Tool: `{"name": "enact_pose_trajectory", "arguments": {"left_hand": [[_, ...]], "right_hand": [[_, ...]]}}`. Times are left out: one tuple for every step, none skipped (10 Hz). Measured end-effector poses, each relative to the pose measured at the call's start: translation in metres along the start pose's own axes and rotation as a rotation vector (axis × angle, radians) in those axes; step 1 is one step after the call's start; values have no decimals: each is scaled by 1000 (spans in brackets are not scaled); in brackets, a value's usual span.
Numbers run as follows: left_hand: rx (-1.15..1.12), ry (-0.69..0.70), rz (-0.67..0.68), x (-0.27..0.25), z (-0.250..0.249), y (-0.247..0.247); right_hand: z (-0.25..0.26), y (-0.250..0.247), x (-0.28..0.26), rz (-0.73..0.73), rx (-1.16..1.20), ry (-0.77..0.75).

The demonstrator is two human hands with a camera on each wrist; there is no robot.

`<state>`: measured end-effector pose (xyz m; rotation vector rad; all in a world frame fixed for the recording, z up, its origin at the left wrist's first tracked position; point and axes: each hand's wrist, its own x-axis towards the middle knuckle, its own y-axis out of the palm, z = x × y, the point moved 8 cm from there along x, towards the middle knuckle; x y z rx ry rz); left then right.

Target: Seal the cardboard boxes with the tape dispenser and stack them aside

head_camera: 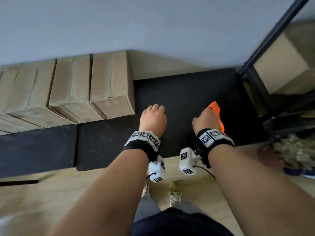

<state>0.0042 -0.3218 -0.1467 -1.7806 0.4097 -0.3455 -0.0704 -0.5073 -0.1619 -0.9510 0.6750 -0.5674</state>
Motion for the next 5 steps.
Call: {"name": "enact_pose_trajectory", "arguments": {"left_hand": [[26, -14, 29, -3, -17, 15], [41, -60, 43, -8, -16, 22], [53, -106, 53, -13, -8, 25], [61, -185, 68, -23, 8, 23], [43, -231, 51, -31, 21, 18]], "right_hand": [[-25, 0, 3, 77, -59, 31], [-38, 16, 3, 225, -83, 40], [-33, 19, 5, 163, -7, -41], [-24, 28, 7, 113, 53, -109], [-14, 47, 8, 160, 52, -142]]}}
